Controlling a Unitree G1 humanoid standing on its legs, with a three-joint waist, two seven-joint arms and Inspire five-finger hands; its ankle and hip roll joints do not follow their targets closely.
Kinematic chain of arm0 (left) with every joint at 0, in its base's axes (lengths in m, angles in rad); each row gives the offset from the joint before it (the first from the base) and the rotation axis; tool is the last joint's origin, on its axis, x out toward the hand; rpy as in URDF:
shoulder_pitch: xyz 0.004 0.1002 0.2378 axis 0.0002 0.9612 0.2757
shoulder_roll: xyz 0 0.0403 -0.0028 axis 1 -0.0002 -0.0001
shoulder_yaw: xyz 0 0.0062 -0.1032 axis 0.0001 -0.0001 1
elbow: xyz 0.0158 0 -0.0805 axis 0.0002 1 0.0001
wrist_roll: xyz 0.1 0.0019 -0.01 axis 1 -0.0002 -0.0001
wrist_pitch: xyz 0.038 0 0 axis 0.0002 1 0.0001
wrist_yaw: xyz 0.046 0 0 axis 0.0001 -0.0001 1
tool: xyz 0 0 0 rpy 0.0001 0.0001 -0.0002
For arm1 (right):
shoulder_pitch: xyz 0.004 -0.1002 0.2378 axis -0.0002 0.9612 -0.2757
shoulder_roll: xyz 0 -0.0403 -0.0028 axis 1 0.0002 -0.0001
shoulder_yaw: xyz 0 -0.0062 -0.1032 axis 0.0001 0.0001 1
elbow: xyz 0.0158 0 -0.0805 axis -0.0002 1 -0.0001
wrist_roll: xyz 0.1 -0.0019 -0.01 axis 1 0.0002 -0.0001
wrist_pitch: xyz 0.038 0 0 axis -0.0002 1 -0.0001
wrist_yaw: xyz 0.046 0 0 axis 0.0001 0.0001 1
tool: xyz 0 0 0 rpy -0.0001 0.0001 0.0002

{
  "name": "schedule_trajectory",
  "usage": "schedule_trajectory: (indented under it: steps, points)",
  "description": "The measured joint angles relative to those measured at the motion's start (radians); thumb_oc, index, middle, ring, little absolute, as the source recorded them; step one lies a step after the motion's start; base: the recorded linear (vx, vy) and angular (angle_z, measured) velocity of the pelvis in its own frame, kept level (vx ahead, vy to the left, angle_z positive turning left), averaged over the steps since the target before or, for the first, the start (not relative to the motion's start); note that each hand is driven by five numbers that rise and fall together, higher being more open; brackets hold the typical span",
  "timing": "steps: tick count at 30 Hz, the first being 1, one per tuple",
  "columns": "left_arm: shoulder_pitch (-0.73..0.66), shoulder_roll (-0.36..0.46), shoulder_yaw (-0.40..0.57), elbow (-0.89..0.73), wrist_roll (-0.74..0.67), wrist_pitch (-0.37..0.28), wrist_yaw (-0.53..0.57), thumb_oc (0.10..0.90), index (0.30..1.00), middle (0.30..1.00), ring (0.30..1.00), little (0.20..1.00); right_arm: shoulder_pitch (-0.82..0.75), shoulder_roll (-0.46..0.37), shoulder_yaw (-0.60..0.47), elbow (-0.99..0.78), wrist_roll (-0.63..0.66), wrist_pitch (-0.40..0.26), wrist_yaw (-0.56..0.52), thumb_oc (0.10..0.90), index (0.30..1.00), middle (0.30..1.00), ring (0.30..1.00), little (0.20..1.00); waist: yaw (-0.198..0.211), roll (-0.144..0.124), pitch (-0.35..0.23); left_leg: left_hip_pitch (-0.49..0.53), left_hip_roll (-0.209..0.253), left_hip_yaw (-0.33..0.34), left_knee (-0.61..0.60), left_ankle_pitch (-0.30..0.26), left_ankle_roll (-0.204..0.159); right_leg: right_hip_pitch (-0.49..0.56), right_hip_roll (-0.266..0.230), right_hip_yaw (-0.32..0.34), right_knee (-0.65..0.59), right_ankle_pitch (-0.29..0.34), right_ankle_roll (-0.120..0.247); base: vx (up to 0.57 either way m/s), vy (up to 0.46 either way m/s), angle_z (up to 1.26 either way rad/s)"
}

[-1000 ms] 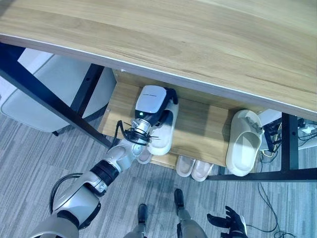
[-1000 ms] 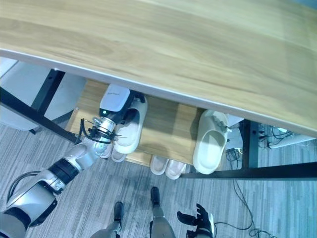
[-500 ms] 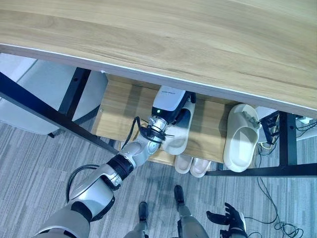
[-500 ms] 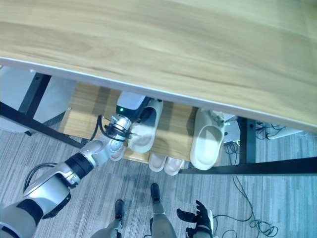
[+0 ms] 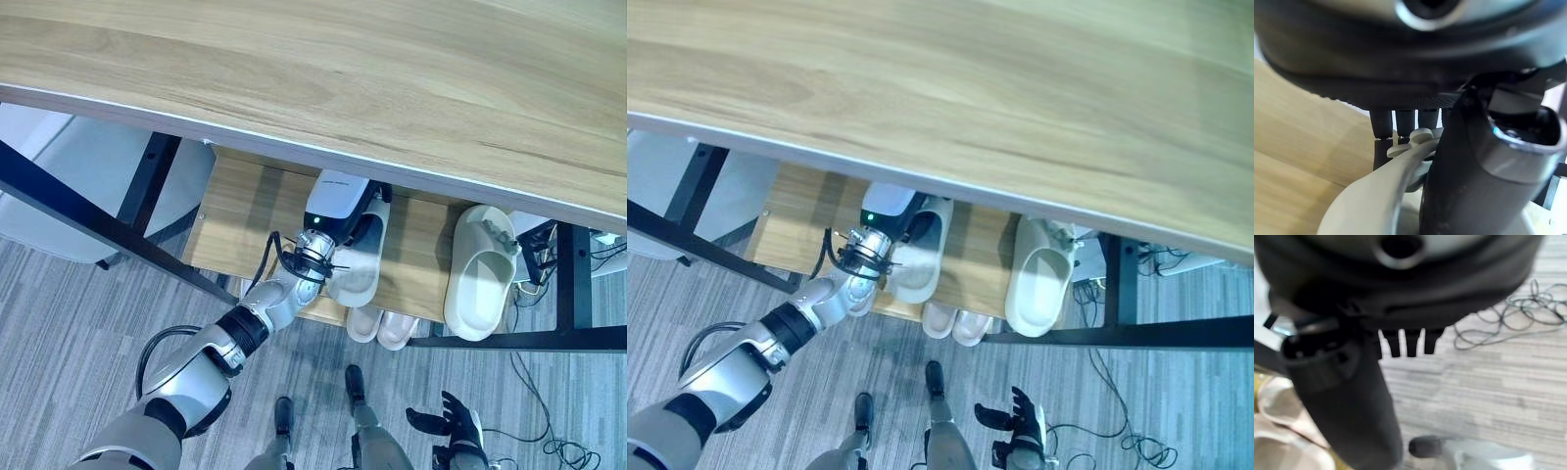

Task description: Arrange the slippers neatly on the shoe rack.

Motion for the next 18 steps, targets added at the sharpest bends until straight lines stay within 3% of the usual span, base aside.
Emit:
schedule_trajectory:
  steps: [10,18]
  points:
    - [0.030,-0.046,-0.040,-0.003,-0.041,-0.038,-0.034,0.400,0.300,0.300,0.300,0.300,-0.026,-0.002,0.003,0.002,0.009,0.002,-0.001,0.800,0.900,0.900,0.900,0.900,0.002,0.024,0.021,0.049,0.001,0.004,0.000,0.000,0.000,0.048,0.001,-0.002,0.000,0.000,0.000,0.00,-0.036,-0.01]
    - [0.045,-0.072,-0.040,0.002,-0.041,-0.044,-0.039,0.400,0.300,0.300,0.300,0.300,-0.031,-0.008,0.019,0.042,0.010,0.009,-0.001,0.800,0.900,0.900,0.900,0.900,-0.002,0.026,0.022,0.052,0.008,0.007,0.000,0.001,-0.001,0.048,0.008,-0.002,0.000,0.001,-0.001,-0.01,-0.030,-0.01]
